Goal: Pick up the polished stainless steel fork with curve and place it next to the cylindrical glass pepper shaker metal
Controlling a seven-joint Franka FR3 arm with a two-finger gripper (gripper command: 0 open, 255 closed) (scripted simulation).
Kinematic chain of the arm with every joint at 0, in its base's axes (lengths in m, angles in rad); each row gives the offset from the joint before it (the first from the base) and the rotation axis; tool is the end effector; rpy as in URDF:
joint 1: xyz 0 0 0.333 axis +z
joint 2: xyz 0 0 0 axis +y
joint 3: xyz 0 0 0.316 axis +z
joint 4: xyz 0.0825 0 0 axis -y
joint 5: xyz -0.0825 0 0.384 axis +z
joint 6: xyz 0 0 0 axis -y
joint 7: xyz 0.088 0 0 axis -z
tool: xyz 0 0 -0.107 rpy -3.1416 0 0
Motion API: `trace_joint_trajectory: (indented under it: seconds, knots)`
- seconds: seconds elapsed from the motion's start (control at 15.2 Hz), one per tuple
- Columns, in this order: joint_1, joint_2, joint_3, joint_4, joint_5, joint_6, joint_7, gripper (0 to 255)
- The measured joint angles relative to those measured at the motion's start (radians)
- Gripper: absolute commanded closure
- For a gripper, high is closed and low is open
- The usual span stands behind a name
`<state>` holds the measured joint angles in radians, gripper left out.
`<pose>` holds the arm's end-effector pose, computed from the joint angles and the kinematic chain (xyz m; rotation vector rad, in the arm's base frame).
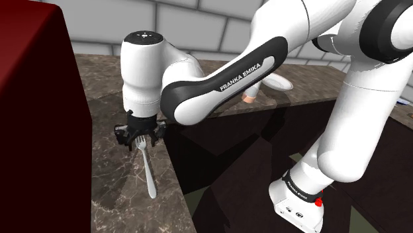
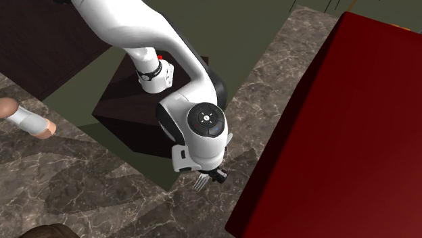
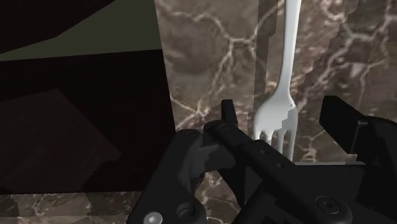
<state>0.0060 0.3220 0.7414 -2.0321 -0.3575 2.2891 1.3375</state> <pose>0.4498 0.3859 0.3288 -3.0758 0.6023 -0.1085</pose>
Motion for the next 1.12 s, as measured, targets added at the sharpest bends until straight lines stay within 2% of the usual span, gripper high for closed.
trace_joint_trajectory:
  seconds: [0.59,1.12]
  knots:
    - [0.0,-0.003,-0.001,0.003,-0.002,-0.005,0.001,255]
    - [-0.027,-0.059,0.03,0.029,0.064,-0.069,-0.047,255]
